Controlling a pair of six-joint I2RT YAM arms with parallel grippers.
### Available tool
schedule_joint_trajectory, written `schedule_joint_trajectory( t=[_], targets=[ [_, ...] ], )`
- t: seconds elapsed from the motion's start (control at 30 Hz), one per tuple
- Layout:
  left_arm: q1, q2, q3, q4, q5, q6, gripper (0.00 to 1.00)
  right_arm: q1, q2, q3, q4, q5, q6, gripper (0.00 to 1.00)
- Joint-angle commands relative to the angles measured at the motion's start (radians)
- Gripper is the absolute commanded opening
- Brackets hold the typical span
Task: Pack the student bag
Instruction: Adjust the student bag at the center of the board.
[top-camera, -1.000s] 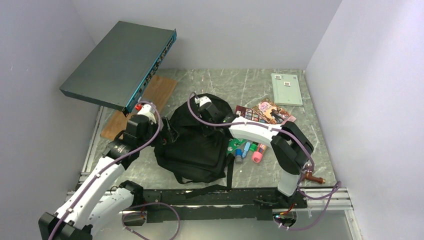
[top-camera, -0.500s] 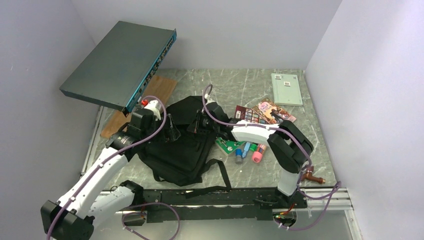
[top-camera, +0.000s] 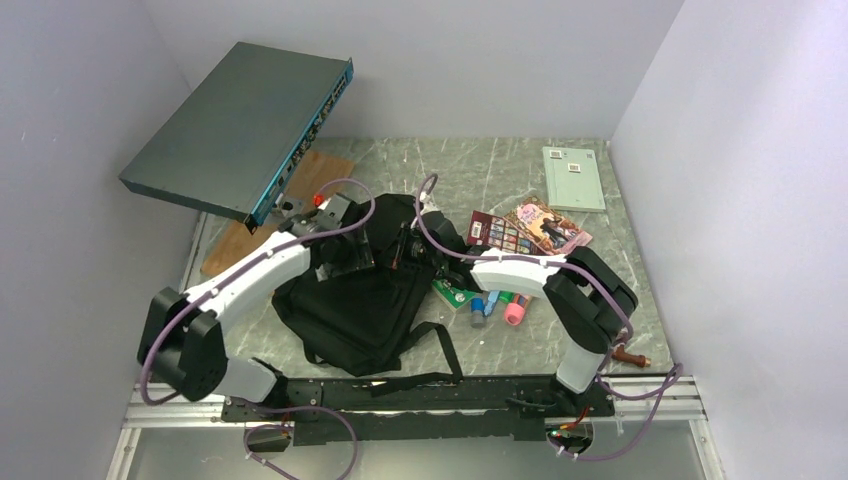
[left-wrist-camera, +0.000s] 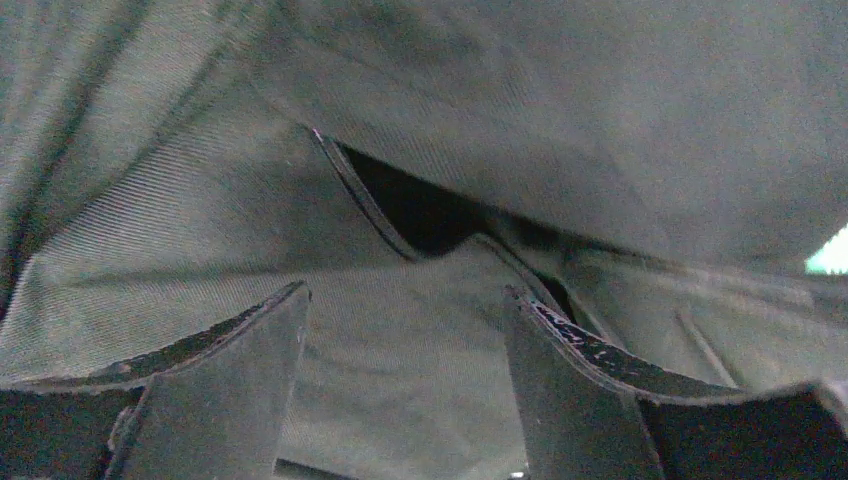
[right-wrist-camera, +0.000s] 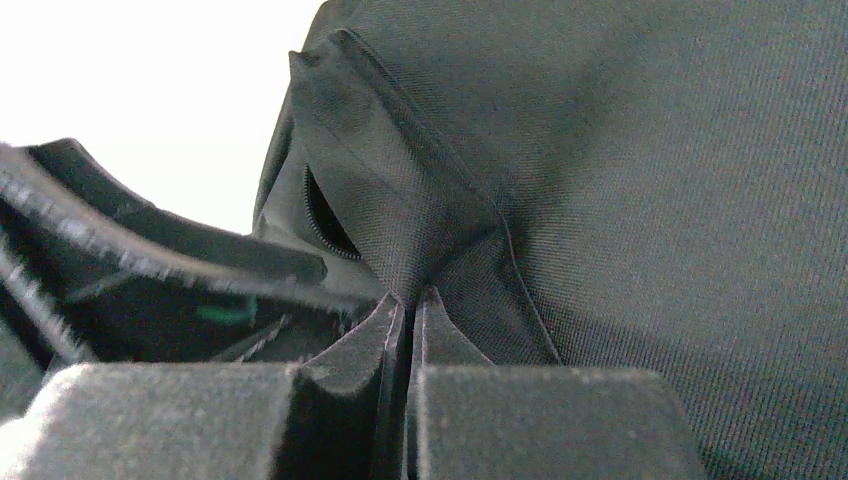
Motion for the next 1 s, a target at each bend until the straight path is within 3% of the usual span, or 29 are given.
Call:
schedule_joint_trajectory(
  t=[0.0, 0.1, 0.23, 0.37, 0.5, 0.67, 0.73, 0.8, 0.9, 0.97],
  targets=[
    [-0.008, 0.100, 0.130, -0.108, -0.201, -0.140, 0.75, 0.004, -0.075, 0.024, 0.066, 0.009, -0.049, 0.00],
    [-0.014, 0.198, 0.201, -0.186, -0.256, -0.179, 0.75, 0.004, -0.086, 0.004, 0.055, 0.015, -0.064, 0.00],
    [-0.026, 0.209, 0.160, -0.102, -0.255, -0.198, 0.83, 0.005, -0.085, -0.007, 0.078, -0.020, -0.057, 0.00],
    [-0.031, 0.237, 0.153, -0.094, -0.241, -0.197, 0.76, 0.005, -0.075, 0.004, 0.079, -0.051, -0.051, 0.00],
    [-0.034, 0.237, 0.131, -0.106, -0.283, -0.163, 0.53, 0.005, -0.092, -0.034, 0.109, -0.026, -0.046, 0.00],
    [-0.033, 0.149, 0.074, -0.019, -0.251, -0.011, 0.41, 0.004, -0.095, -0.011, 0.064, -0.037, -0.091, 0.00],
    [-0.034, 0.088, 0.029, 0.064, -0.212, 0.085, 0.35, 0.002, -0.101, -0.003, 0.026, -0.020, -0.129, 0.00],
    [-0.028, 0.023, -0.017, 0.131, -0.130, 0.159, 0.19, -0.001, -0.103, 0.015, -0.026, 0.010, -0.165, 0.00],
    [-0.017, -0.071, -0.062, 0.174, -0.027, 0.227, 0.04, -0.004, -0.108, 0.015, -0.041, 0.024, -0.184, 0.00],
    [-0.013, -0.131, -0.077, 0.176, -0.002, 0.255, 0.00, -0.005, -0.101, 0.005, -0.018, 0.011, -0.193, 0.00]
  ],
)
